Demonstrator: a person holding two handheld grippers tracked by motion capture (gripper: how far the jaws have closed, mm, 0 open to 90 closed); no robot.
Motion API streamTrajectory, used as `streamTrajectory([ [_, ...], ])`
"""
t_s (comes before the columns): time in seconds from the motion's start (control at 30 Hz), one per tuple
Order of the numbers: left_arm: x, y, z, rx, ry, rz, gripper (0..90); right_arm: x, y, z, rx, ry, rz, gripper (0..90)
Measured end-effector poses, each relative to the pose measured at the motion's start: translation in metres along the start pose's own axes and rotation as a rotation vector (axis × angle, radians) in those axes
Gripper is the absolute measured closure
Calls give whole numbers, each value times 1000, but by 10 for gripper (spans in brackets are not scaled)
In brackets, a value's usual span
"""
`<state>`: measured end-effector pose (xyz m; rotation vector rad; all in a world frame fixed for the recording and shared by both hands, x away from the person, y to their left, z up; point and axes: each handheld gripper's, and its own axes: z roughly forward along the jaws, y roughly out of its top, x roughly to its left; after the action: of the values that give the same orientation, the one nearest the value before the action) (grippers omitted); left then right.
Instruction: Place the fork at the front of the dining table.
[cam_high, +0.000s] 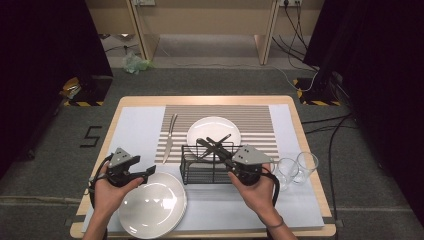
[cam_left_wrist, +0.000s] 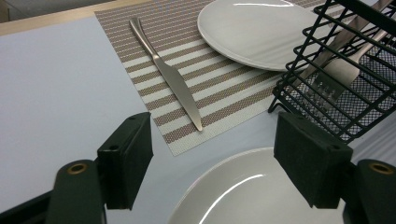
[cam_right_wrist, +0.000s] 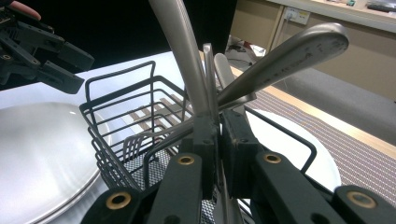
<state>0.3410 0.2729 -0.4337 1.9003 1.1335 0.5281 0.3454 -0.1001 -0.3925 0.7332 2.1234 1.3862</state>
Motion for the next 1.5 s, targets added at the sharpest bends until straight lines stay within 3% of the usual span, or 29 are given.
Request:
streamTrajectory([
  [0.7, 1, 0, 0, -5, 6, -5, 276, -5, 5, -12, -45, -13, 39, 874],
  [1.5, 3, -2, 0, -5, 7, -14, 276, -6, 14, -23, -121, -3, 43, 875],
])
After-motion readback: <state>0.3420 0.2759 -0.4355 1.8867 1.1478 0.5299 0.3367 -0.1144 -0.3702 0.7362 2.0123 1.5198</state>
